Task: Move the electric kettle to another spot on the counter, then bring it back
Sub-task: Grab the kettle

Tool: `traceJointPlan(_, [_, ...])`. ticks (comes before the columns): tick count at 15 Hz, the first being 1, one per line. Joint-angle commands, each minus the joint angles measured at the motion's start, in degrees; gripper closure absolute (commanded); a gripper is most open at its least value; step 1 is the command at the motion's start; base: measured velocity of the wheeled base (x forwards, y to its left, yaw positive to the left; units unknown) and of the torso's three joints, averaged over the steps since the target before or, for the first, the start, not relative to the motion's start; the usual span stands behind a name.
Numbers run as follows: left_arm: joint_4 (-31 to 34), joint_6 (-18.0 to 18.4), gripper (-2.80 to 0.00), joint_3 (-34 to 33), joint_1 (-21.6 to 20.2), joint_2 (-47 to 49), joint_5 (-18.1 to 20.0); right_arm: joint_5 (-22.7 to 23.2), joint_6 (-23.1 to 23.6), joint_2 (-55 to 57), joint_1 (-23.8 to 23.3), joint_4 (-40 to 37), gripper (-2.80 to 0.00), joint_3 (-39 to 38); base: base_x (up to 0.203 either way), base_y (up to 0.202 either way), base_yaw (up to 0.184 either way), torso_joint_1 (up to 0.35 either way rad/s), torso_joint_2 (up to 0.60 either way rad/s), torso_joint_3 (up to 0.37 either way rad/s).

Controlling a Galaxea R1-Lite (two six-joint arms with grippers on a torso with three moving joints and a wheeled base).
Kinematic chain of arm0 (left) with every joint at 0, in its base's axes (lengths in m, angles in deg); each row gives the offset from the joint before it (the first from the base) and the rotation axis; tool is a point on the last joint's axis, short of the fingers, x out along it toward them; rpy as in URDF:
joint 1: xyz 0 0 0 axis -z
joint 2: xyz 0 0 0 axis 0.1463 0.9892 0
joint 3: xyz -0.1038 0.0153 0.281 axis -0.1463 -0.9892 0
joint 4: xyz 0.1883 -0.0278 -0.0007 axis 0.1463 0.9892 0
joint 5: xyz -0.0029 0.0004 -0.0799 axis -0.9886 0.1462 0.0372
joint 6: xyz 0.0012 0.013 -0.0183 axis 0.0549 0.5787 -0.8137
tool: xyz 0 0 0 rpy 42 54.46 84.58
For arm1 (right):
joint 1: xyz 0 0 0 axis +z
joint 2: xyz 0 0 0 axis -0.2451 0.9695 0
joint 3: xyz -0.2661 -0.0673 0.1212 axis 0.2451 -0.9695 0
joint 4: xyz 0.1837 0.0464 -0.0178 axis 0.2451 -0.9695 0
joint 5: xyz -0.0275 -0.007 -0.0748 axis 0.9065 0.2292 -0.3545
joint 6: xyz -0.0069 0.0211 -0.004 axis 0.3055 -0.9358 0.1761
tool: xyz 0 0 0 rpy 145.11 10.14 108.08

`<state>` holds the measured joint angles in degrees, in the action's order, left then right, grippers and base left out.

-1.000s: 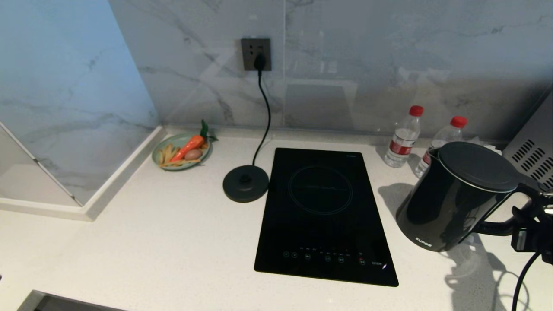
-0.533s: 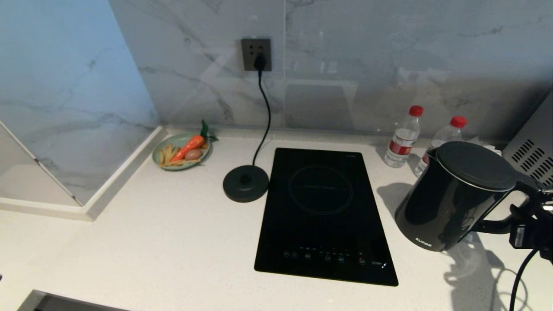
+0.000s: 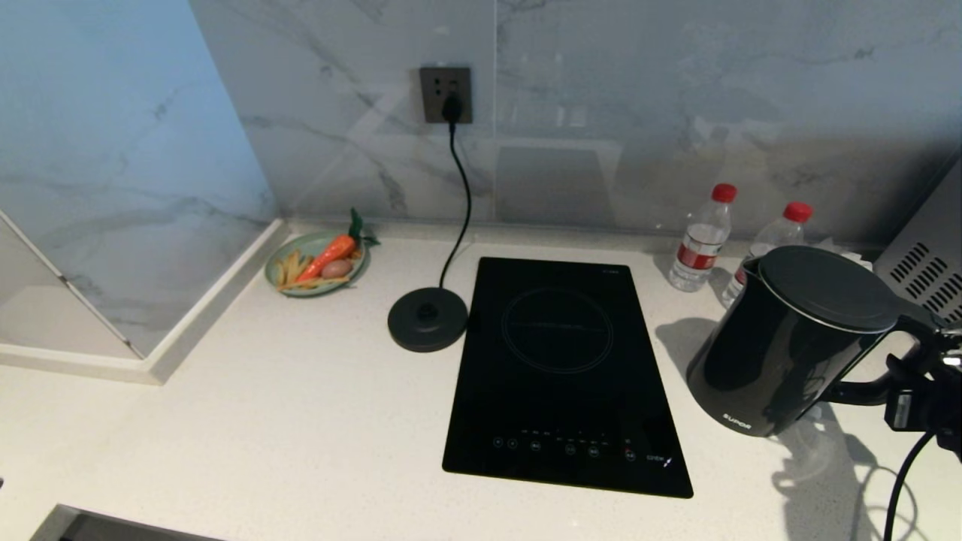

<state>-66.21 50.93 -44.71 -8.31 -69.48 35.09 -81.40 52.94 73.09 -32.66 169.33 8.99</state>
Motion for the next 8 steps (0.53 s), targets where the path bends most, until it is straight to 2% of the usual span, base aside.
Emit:
traceJointPlan(1, [0.0,0.0,0.00,0.0,0.0,0.0,0.0,-0.1,0.2,0.4,0.0,0.4,-2.80,0.1,0.000,0.000,0.000,0.000,0.00,0.000])
traceJointPlan(8, [0.0,0.0,0.00,0.0,0.0,0.0,0.0,-0.1,-0.2,0.7,0.0,0.4,-2.80,1.4,0.000,0.000,0.000,0.000,0.00,0.000])
